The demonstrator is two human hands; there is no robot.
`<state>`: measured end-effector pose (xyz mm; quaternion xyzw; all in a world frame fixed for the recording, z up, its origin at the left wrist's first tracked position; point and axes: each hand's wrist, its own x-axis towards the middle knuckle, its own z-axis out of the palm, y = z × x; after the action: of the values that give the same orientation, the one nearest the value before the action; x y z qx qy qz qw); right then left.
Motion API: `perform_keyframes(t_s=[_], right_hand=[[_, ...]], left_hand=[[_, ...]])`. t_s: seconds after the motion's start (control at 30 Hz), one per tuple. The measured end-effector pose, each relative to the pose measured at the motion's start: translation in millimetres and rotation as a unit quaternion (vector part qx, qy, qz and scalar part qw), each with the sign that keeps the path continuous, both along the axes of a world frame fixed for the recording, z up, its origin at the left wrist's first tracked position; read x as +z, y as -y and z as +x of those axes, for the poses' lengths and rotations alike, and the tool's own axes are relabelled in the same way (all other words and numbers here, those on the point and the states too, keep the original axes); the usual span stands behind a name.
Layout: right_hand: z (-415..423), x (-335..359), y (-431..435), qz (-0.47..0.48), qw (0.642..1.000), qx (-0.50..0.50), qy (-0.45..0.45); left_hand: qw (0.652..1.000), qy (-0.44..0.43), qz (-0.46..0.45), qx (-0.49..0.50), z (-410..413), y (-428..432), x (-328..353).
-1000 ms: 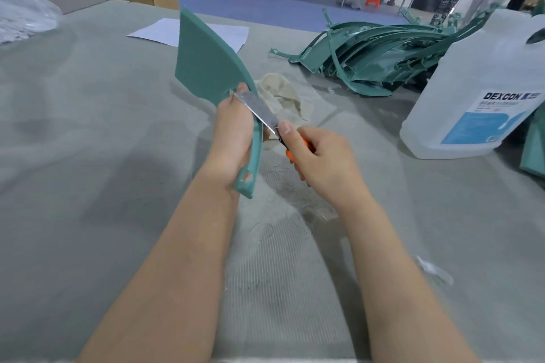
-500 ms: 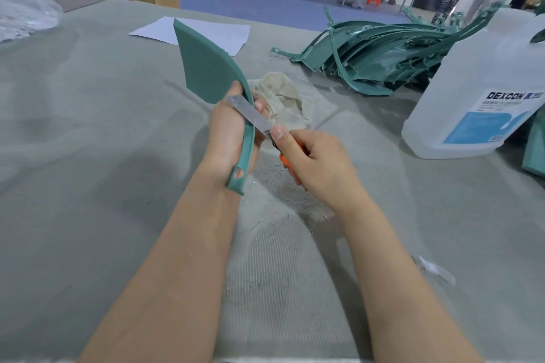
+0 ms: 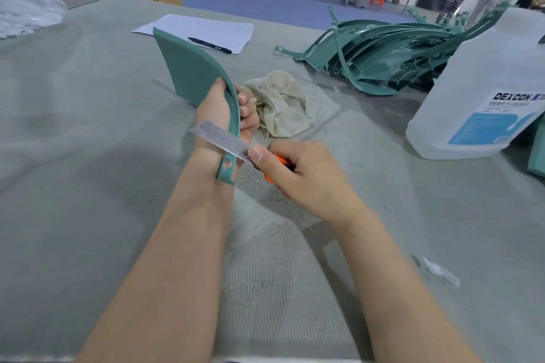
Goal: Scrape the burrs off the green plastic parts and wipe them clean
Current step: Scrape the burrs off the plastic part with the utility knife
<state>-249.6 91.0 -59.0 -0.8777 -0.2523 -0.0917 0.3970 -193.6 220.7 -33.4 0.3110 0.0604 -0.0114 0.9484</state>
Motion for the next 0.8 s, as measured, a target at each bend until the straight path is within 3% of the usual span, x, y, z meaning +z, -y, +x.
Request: perform_keyframes(t_s=[0.23,0.37,0.5,0.8], right_hand=[[-8,3,0,-0.002,0.998,0.062,-0.001],[-2,4,4,0.07,0.997,-0.04,0.0],[5,1,8,0.062,0.989,-0.134,-0.004],[5,1,10,0.054,0.993,-0.109,-0.01]], left_hand=[[1.0,0.012,-0.021,0.002,-4,0,3],[0.999,-0.017,0.023,0.03,-3,6,3],[0.996,-0.02,0.071,0.04,-11,14,1],[0.981,0.025,0.171,0.091,-10,13,-2]])
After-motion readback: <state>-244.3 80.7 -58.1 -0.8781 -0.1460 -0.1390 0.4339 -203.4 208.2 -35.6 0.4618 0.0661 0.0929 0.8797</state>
